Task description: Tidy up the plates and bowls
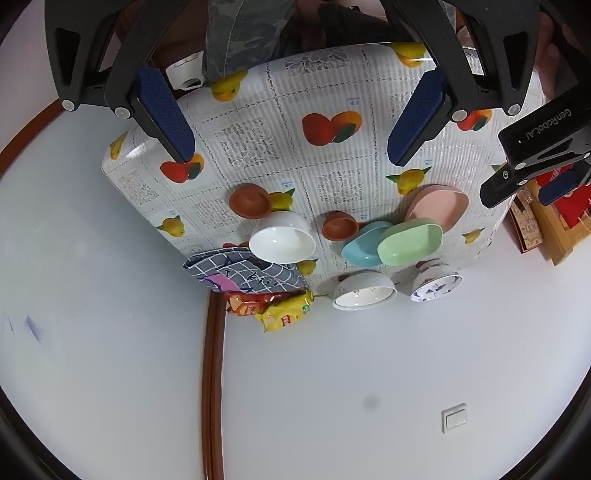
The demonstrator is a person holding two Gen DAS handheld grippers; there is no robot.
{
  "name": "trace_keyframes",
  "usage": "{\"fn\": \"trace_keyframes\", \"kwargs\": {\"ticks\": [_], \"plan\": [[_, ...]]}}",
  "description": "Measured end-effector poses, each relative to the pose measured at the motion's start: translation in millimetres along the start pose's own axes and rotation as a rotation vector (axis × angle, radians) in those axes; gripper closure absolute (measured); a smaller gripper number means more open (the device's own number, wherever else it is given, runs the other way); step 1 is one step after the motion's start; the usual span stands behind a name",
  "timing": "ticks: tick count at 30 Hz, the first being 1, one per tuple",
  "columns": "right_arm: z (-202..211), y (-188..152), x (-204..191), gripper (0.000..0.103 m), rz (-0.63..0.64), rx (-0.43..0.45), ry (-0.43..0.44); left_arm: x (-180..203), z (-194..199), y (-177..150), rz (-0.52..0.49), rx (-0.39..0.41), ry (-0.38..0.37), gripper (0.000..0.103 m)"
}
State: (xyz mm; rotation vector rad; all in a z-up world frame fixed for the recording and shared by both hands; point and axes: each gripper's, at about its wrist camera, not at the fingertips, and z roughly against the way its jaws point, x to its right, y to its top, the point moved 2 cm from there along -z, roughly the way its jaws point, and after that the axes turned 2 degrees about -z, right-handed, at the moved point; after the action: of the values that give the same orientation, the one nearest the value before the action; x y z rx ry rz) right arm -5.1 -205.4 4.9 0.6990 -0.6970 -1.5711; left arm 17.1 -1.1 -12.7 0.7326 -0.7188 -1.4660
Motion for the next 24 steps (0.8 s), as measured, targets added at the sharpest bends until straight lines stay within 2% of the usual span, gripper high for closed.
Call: {"fn": "trace_keyframes", "kwargs": {"ticks": [10, 24], "plan": [[15, 0, -14, 0.0, 0.016, -0.001, -0.009, 5, 13, 2, 0.009, 0.021, 0.0, 0.0], [14, 0, -5, 0.0, 0.008, -0.006, -0.003, 1, 18, -2, 0.014, 0.027, -0.017, 0.0]]}}
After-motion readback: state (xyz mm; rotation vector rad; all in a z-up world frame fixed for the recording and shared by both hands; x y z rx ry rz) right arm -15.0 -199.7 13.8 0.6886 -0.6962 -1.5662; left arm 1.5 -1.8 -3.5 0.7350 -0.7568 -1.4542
